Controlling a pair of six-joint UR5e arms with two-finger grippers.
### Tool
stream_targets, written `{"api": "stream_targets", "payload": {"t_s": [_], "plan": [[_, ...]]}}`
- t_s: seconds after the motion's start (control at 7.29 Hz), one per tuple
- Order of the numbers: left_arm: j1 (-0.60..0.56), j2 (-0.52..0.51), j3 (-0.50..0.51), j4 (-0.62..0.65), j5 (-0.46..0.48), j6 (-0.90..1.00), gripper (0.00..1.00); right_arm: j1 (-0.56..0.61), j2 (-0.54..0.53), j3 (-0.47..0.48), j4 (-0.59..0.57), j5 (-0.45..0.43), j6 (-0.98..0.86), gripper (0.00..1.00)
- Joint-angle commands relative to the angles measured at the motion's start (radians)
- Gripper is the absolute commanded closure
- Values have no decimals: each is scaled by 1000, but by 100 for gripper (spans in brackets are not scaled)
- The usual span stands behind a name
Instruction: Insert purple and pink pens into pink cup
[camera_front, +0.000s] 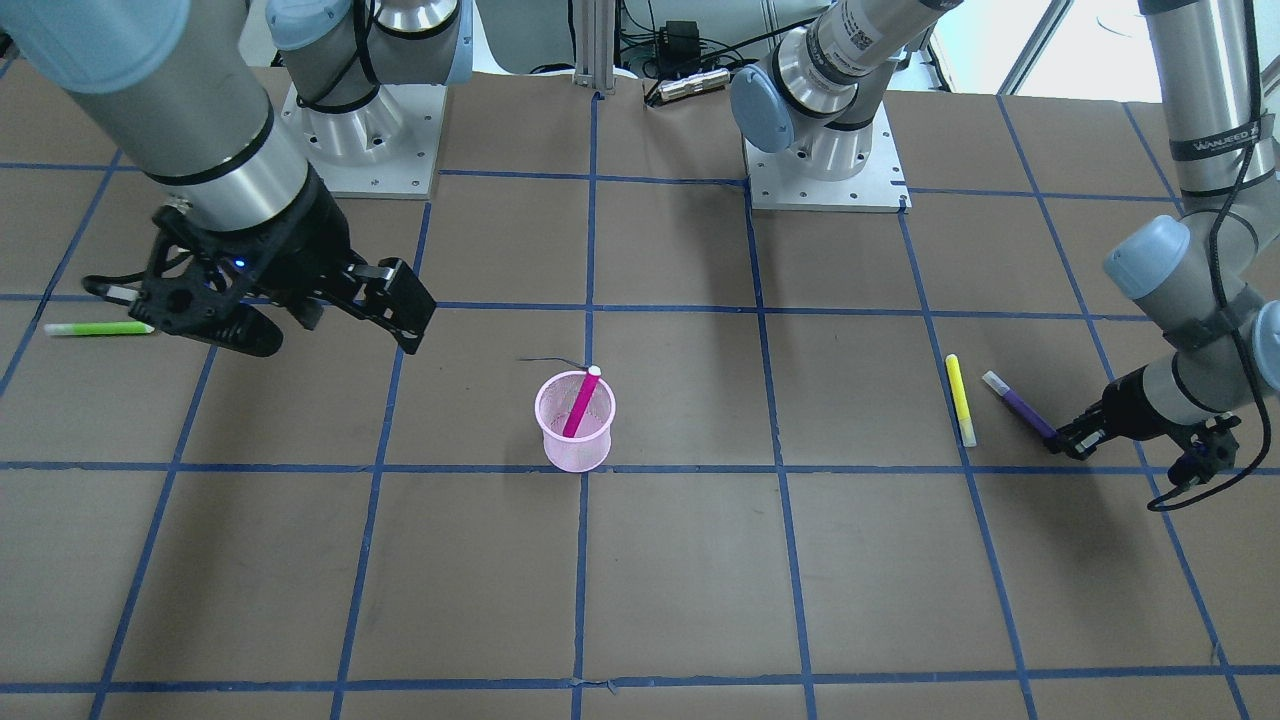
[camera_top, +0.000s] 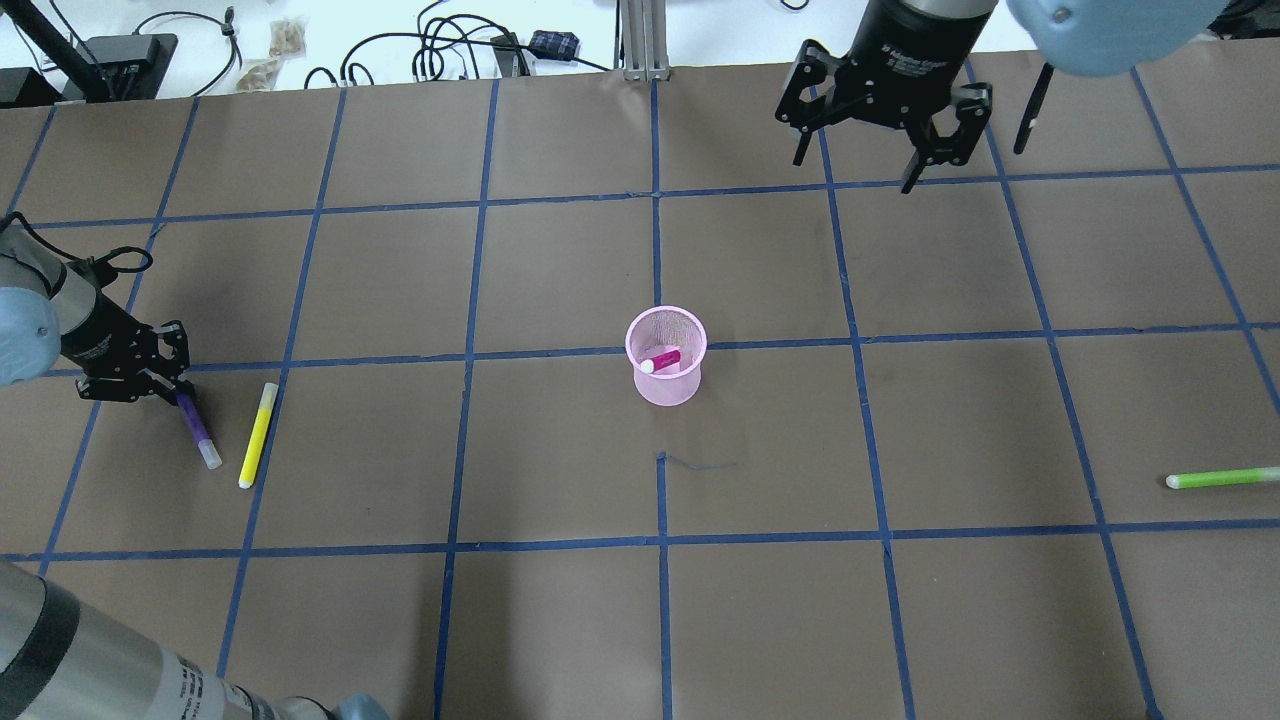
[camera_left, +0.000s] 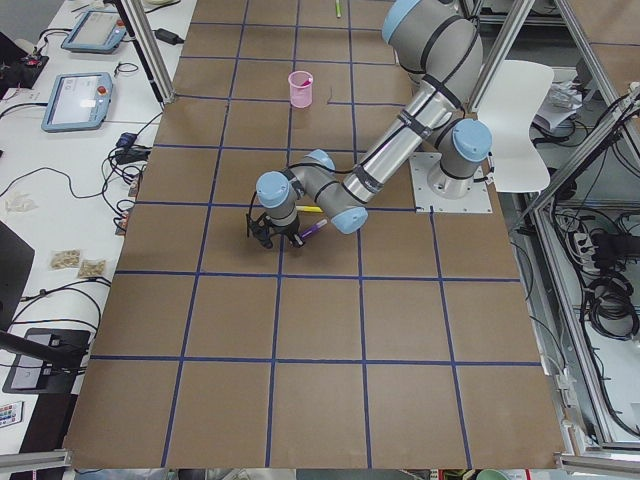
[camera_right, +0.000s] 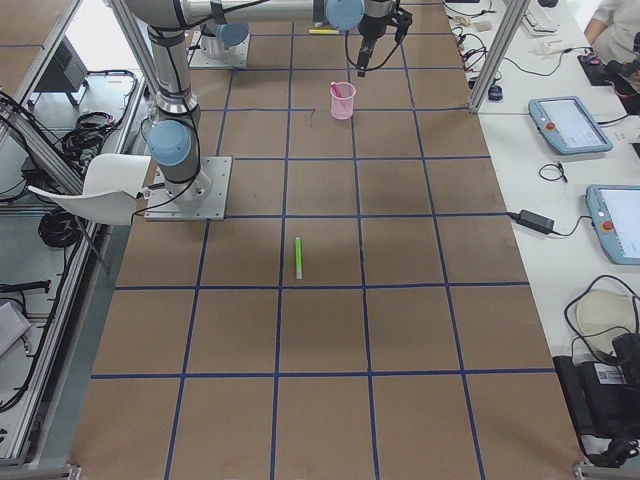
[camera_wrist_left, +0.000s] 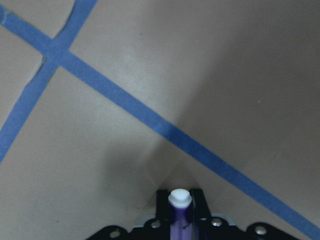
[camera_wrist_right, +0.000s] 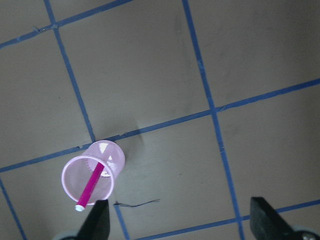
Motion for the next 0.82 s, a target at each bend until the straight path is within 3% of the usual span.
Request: {"api": "stream_targets", "payload": {"t_s": [0.0,0.27,0.69], "plan": [[-11,43,41,-8,1,10,100,-21,-5,-22,30,-102,-154,0],[-119,103,203,-21,5,8,100,-19,-31,21,17,-104,-166,0],[-354,148,244,16,38,-143,100,-33,-60,134,-162,-121,-224,0]]}}
